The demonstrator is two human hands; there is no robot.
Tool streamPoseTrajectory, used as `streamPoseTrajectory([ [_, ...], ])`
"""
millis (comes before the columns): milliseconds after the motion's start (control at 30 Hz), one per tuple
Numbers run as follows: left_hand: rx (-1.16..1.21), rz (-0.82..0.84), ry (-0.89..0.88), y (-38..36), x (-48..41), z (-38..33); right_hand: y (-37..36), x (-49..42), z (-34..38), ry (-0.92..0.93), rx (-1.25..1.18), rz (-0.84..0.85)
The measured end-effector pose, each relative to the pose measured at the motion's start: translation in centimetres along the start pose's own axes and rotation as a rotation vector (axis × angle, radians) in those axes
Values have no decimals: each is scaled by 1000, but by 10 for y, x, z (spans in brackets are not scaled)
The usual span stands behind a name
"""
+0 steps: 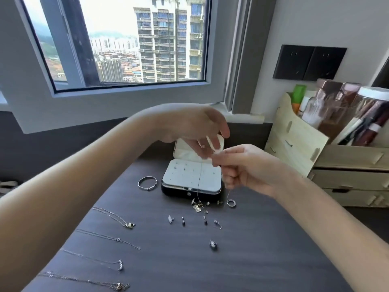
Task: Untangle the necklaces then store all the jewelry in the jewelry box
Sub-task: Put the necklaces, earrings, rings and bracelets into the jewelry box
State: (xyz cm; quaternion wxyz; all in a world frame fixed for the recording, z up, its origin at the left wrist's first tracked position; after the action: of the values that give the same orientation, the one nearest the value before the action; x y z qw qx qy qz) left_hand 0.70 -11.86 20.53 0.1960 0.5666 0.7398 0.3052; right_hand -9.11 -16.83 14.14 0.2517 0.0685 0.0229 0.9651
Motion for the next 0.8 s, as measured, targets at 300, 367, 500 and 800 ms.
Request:
streamPoseTrajectory([
  [300,-262,-385,19,27,-62,70,35,-33,82,230,66,-116],
  [367,-325,-415,8,13,-76,93,41,-45,95,274,71,-141],
  [500,-397,-439,-63,-18,-106,125,55,-77,112,352,124,-252],
  [800,-630,-612,-222,-59,-153,139,80,-146,120,398,229,-462],
])
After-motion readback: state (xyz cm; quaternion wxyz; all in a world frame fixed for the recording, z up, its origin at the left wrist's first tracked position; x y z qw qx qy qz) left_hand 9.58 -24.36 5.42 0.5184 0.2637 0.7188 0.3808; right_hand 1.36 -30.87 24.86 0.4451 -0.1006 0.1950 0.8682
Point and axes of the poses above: each hand's wrist, its own x-axis away from the middle knuckle, its own y-axis out of the back of the hand, z = x × y, the point moved 5 cm from there along -x, towards the middle knuckle, and after that the axes turned 5 degrees about -z, right-handed, at the moved point
